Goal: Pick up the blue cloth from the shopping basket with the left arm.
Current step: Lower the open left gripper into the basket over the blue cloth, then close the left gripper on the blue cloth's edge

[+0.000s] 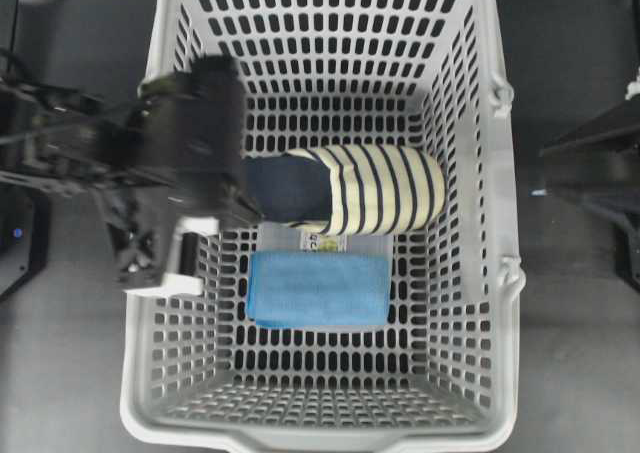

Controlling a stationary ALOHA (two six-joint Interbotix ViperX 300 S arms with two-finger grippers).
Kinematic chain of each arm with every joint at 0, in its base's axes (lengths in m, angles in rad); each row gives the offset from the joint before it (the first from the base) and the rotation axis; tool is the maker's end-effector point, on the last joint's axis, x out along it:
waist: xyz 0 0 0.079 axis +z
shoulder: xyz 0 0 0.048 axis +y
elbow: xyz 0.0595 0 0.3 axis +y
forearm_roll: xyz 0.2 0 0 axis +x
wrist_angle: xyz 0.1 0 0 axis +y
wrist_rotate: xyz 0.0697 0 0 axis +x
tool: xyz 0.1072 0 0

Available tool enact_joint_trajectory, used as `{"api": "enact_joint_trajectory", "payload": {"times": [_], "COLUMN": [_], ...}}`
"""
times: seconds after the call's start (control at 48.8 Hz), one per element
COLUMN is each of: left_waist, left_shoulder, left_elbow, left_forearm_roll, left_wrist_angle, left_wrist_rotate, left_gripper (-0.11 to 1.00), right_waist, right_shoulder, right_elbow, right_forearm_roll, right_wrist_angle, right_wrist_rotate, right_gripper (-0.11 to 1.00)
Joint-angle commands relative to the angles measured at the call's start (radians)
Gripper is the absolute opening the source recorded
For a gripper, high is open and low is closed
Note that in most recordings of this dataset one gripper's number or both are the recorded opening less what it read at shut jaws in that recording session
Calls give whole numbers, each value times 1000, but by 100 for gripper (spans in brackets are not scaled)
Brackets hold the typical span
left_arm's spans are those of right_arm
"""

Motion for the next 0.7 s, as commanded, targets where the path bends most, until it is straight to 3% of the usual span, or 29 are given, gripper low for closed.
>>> {"api": "enact_joint_trajectory", "payload": {"times": [0.0,0.123,0.205,0.287,0.471,0.676], "left_waist": [-8,-21,-29,-37,-63,-77], "left_shoulder": [41,103,143,183,287,394], "left_elbow": [-66,-91,-109,-130,-196,-201], "left_forearm_roll": [3,3,3,3,3,3], "left_wrist_angle": [49,75,81,86,124,124], "left_wrist_rotate": [-2,-2,-6,-12,-11,-3], "left_gripper": [17,50,75,89,88,87], "right_waist": [0,0,-5,-9,-15,-17], "right_shoulder": [9,9,9,9,9,9], "right_elbow": [-28,-28,-28,-26,-25,-21], "right_forearm_roll": [3,5,3,3,3,3], "right_wrist_angle": [-18,-31,-37,-38,-38,-40], "right_wrist_rotate": [2,2,2,0,0,2], "right_gripper": [57,75,77,77,77,77]}}
